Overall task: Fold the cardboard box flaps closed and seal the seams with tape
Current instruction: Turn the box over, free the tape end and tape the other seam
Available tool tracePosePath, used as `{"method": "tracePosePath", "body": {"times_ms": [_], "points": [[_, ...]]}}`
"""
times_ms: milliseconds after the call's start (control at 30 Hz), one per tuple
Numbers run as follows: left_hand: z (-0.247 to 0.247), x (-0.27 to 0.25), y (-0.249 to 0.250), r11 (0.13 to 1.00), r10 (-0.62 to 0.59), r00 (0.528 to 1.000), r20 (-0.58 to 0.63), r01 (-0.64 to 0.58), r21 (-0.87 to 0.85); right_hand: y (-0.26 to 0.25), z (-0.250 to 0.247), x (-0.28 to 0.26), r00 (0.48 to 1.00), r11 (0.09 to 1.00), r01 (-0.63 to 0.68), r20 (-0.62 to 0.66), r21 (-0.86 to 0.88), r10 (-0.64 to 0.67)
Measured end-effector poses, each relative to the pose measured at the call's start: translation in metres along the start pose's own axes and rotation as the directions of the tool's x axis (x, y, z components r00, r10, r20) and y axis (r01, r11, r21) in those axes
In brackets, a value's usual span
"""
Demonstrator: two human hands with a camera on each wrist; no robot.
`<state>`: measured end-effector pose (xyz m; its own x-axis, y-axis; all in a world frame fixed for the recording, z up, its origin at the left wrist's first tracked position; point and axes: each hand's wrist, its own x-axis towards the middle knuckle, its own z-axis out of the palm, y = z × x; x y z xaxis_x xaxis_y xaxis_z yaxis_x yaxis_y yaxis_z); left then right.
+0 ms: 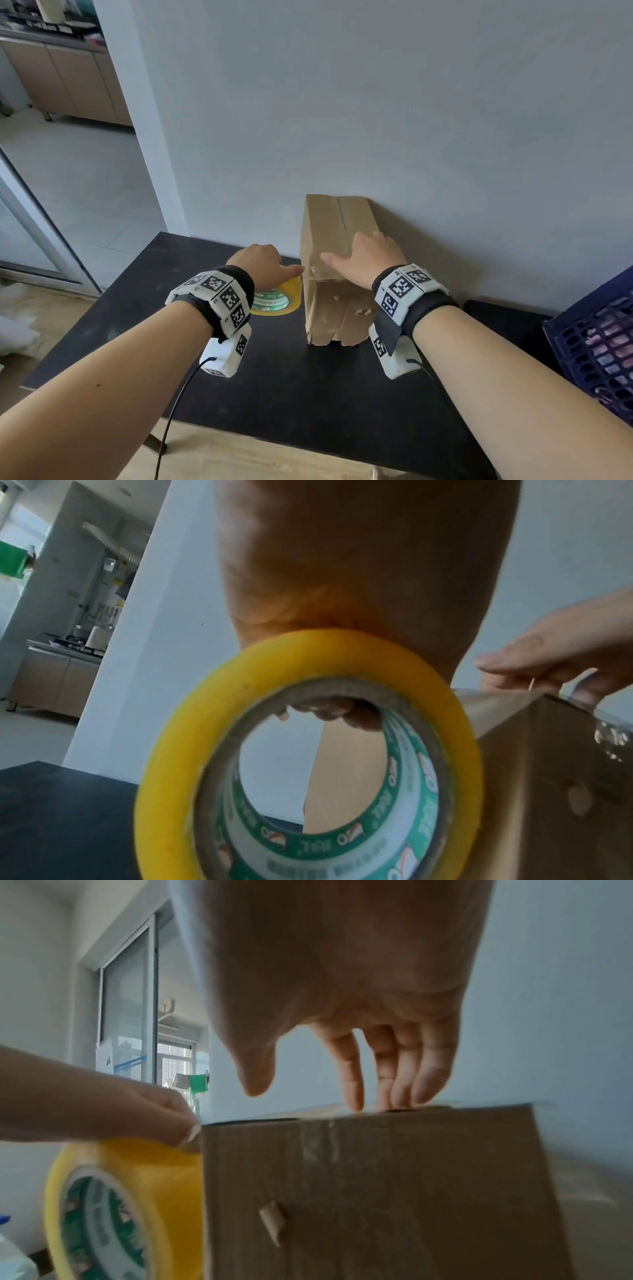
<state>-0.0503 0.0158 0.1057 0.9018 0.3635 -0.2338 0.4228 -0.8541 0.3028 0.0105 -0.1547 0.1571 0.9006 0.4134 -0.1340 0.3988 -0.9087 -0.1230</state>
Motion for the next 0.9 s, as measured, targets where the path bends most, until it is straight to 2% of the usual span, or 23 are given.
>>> {"method": "tracePosePath", "body": {"times_ms": [100, 167, 233, 300, 367, 433, 733, 900], "points": [[-0.007, 0.004, -0.004, 0.985, 0.028, 0.984, 0.177, 0.003, -0.173, -0.014, 0.002, -0.003, 0.997, 0.995, -0.066, 0.036, -0.074, 0.068], [-0.011, 0.005, -0.009, 0.975, 0.056, 0.959, 0.279, 0.008, -0.223, -0.018, 0.003, -0.002, 0.995, 0.991, -0.089, 0.03, -0.099, 0.092], [-0.014, 0.007, -0.014, 0.972, 0.085, 0.941, 0.329, -0.006, -0.235, -0.022, 0.007, -0.003, 0.996, 0.991, -0.084, 0.029, -0.105, 0.087], [-0.015, 0.01, -0.018, 0.972, 0.115, 0.926, 0.359, -0.03, -0.233, -0.026, 0.018, -0.003, 0.997, 0.997, -0.072, 0.042, -0.007, 0.072], [-0.014, 0.011, -0.018, 0.975, 0.139, 0.918, 0.372, -0.061, -0.214, -0.03, 0.029, -0.003, 0.997, 0.996, -0.056, 0.06, 0.07, 0.052], [-0.012, 0.012, -0.017, 0.977, 0.154, 0.916, 0.369, -0.087, -0.192, -0.033, 0.036, -0.001, 0.997, 0.996, -0.053, 0.067, 0.071, 0.048], [-0.003, 0.018, -0.002, 0.985, 0.163, 0.934, 0.316, -0.138, -0.101, -0.038, 0.041, 0.0, 0.994, 0.997, -0.076, 0.079, 0.005, 0.075], [-0.011, 0.015, -0.012, 0.989, 0.138, 0.95, 0.281, -0.115, -0.095, -0.043, 0.05, 0.002, 0.995, 0.989, -0.091, 0.034, -0.117, 0.096]]}}
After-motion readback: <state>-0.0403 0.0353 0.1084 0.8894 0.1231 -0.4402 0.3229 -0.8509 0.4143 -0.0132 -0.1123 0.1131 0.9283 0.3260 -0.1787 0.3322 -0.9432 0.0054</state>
